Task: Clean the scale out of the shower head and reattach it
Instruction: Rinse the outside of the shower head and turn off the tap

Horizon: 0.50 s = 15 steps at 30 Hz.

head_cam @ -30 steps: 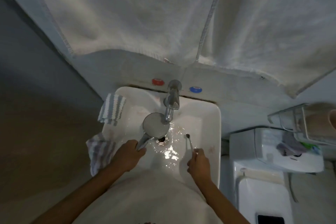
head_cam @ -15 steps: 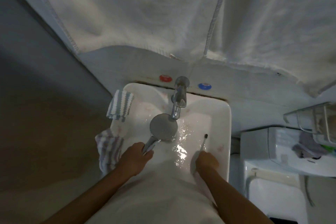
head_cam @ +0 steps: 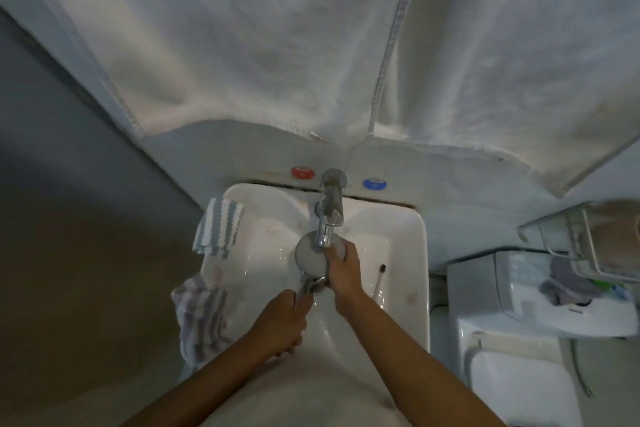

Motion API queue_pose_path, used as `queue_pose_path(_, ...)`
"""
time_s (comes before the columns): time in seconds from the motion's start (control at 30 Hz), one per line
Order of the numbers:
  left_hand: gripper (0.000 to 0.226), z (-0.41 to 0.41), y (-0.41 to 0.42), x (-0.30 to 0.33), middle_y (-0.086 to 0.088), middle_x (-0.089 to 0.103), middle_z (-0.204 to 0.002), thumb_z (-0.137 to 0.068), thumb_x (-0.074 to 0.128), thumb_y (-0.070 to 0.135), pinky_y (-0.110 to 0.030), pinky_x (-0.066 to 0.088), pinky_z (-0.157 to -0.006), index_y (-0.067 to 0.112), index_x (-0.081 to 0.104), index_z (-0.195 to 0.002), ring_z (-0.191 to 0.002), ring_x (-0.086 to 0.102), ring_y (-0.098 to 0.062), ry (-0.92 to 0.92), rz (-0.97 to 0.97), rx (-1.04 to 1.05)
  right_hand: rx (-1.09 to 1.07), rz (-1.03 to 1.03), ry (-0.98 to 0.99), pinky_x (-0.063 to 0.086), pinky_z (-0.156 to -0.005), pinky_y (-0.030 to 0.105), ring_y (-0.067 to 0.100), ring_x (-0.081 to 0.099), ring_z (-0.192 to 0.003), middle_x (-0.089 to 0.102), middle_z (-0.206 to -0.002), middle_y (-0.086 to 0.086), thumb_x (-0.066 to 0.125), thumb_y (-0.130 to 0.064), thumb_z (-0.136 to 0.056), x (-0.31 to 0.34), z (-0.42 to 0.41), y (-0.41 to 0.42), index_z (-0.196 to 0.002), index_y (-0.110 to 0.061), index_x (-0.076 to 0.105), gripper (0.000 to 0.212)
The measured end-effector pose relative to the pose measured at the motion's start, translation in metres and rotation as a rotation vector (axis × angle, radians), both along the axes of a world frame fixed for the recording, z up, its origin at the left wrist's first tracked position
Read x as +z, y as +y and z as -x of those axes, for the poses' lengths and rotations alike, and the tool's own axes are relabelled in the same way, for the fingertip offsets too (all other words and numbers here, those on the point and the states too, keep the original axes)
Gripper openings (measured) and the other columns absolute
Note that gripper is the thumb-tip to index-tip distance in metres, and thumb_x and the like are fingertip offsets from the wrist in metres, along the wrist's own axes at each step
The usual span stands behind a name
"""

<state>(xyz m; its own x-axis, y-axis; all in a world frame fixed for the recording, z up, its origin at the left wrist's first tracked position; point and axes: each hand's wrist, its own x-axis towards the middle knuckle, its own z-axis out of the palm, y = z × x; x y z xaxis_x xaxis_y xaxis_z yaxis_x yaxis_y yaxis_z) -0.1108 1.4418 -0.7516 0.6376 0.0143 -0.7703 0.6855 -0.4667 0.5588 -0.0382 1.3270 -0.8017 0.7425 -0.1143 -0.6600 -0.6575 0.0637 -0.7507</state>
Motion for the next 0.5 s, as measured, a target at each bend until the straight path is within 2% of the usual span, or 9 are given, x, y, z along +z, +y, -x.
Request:
queue_pose_path(0.03, 0.042, -0.002, -0.001, 0.004, -0.005, 0.063, -0.078, -0.095, 0.037, 0.051, -0.022, 0.042, -0.045, 0.011, 0.05, -0.097, -0.049, 0.056, -0.013, 0.013, 0.015, 0.013, -0.001, 0.044, -0.05, 0.057, -0.076, 0.034, 0.017, 0.057, -0.101, 0.057, -0.118, 0.004, 0.065, -0.04, -0.088, -0.003, 0.0, 0.0, -0.121, -0.023, 0.051, 0.04)
queue_pose_path(0.1, 0.046, -0.014, -0.002, 0.001, -0.005, 0.064, -0.107, -0.095, 0.037, 0.053, -0.022, 0.048, -0.069, 0.014, 0.046, -0.117, -0.079, 0.064, -0.013, -0.056, -0.006, 0.042, 0.008, 0.082, -0.134, 0.053, -0.074, 0.027, 0.019, 0.058, -0.103, 0.06, -0.115, 0.002, 0.063, -0.037, -0.09, -0.003, 0.001, 0.0, -0.118, -0.024, 0.055, 0.032)
queue_pose_path(0.17, 0.037, -0.032, -0.003, -0.003, -0.001, 0.055, -0.124, -0.096, 0.043, 0.043, -0.01, 0.045, -0.073, 0.021, 0.04, -0.125, -0.088, 0.059, -0.005, -0.206, -0.035, 0.089, 0.034, 0.102, -0.179, 0.054, -0.076, 0.028, 0.016, 0.06, -0.102, 0.063, -0.112, -0.001, 0.062, -0.038, -0.09, -0.006, 0.002, 0.001, -0.114, -0.029, 0.058, 0.026)
queue_pose_path(0.2, 0.041, -0.042, -0.005, -0.008, -0.003, 0.055, -0.127, -0.094, 0.046, 0.042, -0.011, 0.047, -0.074, 0.021, 0.04, -0.129, -0.089, 0.058, -0.004, -0.28, -0.046, 0.102, 0.051, 0.106, -0.19, 0.055, -0.079, 0.031, 0.015, 0.062, -0.099, 0.065, -0.109, -0.002, 0.06, -0.04, -0.09, -0.008, 0.002, 0.002, -0.111, -0.031, 0.06, 0.024)
queue_pose_path(0.27, 0.045, -0.058, -0.013, -0.013, -0.006, 0.052, -0.119, -0.09, 0.049, 0.044, -0.024, 0.054, -0.078, 0.023, 0.04, -0.129, -0.095, 0.059, -0.014, -0.346, -0.092, 0.098, 0.059, 0.106, -0.199, 0.056, -0.084, 0.04, 0.014, 0.066, -0.094, 0.07, -0.1, -0.005, 0.054, -0.037, -0.09, -0.009, 0.001, 0.005, -0.105, -0.033, 0.065, 0.019)
queue_pose_path(0.3, 0.042, -0.062, -0.019, -0.011, -0.005, 0.048, -0.112, -0.091, 0.049, 0.042, -0.026, 0.053, -0.078, 0.022, 0.042, -0.127, -0.097, 0.057, -0.018, -0.365, -0.131, 0.082, 0.047, 0.091, -0.195, 0.056, -0.085, 0.042, 0.014, 0.067, -0.092, 0.071, -0.097, -0.006, 0.052, -0.032, -0.093, -0.008, 0.002, 0.006, -0.102, -0.033, 0.066, 0.017)
queue_pose_path(0.43, 0.037, -0.08, -0.03, -0.019, -0.009, 0.05, -0.111, -0.095, 0.042, 0.044, -0.035, 0.049, -0.084, 0.017, 0.05, -0.119, -0.101, 0.054, -0.026, -0.456, -0.443, -0.121, -0.005, 0.155, -0.183, 0.055, -0.083, 0.035, 0.016, 0.067, -0.088, 0.072, -0.09, -0.001, 0.045, -0.019, -0.1, -0.006, -0.005, 0.006, -0.095, -0.025, 0.068, 0.024)
queue_pose_path(0.5, 0.04, -0.091, -0.031, -0.026, -0.009, 0.055, -0.107, -0.094, 0.041, 0.047, -0.038, 0.051, -0.082, 0.015, 0.054, -0.114, -0.096, 0.059, -0.027, -0.43, -0.448, -0.154, -0.025, 0.18, -0.185, 0.054, -0.084, 0.035, 0.016, 0.067, -0.089, 0.072, -0.091, -0.001, 0.045, -0.02, -0.1, -0.007, -0.007, 0.004, -0.094, -0.024, 0.068, 0.024)
